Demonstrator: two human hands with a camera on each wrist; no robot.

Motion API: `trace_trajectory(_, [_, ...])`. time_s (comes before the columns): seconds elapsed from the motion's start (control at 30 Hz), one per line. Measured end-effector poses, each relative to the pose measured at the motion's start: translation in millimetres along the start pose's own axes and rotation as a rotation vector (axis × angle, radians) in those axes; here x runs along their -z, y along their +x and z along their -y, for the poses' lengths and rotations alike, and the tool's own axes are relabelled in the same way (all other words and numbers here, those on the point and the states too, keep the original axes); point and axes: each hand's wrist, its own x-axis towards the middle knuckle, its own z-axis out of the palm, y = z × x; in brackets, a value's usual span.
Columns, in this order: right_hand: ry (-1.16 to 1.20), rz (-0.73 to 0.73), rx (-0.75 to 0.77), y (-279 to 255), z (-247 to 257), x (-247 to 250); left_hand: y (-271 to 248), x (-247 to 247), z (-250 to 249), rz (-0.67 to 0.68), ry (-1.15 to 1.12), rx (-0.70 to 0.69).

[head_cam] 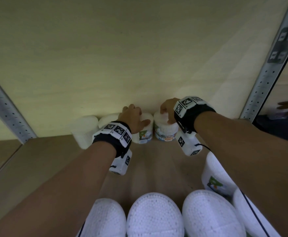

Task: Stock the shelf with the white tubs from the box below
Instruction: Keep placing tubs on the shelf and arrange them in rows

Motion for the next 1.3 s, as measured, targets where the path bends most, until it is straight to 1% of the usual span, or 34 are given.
trace_trajectory(0.1, [0.001, 0.014, 0.008, 1, -1, -1, 2, 5, -1, 0.051, 0.018, -0.016])
trace_trajectory(0.17, [-0.024, 0.016, 0.0, 2, -3, -2, 2, 9, 1, 0.103, -0.021, -0.042])
trace_trajectory(0.3, [0.016, -0.004, -0.014, 5, -4, -5, 3, 17, 5, 0.217, -0.088, -0.1])
trace_trajectory(0.4, [0.024, 0.006, -0.028, 9, -5, -7, 4, 19, 6, 0.255, -0.104, -0.121])
trace_trajectory(0.5, [-0.002, -0.008, -0.034, 11, -4, -7, 2, 19, 6, 0.25, -0.127, -0.139])
trace_trajectory(0.57, [0.006, -0.001, -0.021, 15, -5, -8, 0, 19, 5, 0.227, -0.174, -0.112])
trace_trajectory(0.63, [-0.009, 0.018, -0.019, 16, -6, -8, -1, 15, 4, 0.159, -0.201, -0.076])
trace_trajectory(0.7, [-0.035, 0.009, -0.017, 16, -5, -8, 0, 11, 3, 0.102, -0.145, -0.049])
trace_trajectory(0.8, [-0.078, -0.023, 0.001, 13, -4, -8, 1, 6, 5, 0.102, -0.059, -0.042])
trace_trajectory(0.9, [-0.088, -0.031, -0.013, 14, -5, -8, 2, 8, 6, 0.101, -0.076, -0.069])
trace_trajectory(1.13, [-0.053, -0.031, -0.005, 17, -10, -12, 2, 12, 7, 0.089, -0.098, -0.069])
trace_trajectory(1.23, [-0.108, -0.038, 0.007, 14, -5, -9, 2, 13, 7, 0.093, -0.108, -0.065])
trace_trajectory(1.3, [-0.142, -0.008, 0.019, 12, -1, -5, 2, 13, 7, 0.083, -0.113, -0.071])
